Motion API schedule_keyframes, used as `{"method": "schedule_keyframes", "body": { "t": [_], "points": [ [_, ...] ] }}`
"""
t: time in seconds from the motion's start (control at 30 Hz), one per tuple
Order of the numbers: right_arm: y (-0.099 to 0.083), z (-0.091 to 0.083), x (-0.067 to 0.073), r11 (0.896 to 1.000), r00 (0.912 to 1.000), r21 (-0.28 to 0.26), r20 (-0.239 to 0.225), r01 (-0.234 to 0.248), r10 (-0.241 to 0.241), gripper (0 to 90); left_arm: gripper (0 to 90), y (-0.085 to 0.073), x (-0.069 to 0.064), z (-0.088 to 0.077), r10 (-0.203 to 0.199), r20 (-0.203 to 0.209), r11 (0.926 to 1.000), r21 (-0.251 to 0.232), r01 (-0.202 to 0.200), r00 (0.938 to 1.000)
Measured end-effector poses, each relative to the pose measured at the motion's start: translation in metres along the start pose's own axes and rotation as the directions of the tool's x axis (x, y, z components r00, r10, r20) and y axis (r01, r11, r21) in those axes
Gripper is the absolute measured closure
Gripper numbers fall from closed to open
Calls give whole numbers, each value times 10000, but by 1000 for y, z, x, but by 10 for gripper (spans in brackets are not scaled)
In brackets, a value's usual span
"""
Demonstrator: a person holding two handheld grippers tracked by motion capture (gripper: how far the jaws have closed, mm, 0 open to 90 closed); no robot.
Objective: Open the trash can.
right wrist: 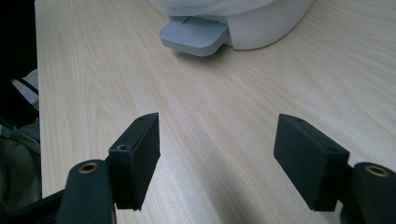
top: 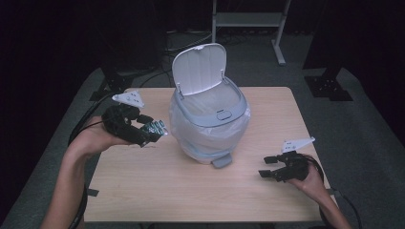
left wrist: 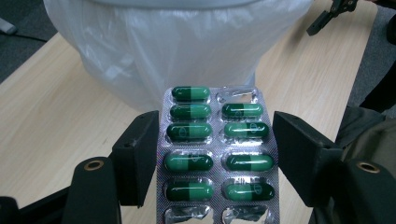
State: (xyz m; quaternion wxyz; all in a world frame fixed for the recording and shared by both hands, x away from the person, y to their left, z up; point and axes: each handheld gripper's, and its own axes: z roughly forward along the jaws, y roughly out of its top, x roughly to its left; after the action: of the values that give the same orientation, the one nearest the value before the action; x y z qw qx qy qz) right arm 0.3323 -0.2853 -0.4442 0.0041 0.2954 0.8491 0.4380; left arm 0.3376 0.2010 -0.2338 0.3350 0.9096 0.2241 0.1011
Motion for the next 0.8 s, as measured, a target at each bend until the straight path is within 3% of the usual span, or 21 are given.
{"method": "schedule_keyframes", "body": {
  "t": [0.8],
  "points": [
    [-1, -3, -3, 9999, 10000, -103, -20, -31, 30, 303, 335, 53, -6, -12, 693, 90, 9975, 158, -694, 9976]
  ]
}}
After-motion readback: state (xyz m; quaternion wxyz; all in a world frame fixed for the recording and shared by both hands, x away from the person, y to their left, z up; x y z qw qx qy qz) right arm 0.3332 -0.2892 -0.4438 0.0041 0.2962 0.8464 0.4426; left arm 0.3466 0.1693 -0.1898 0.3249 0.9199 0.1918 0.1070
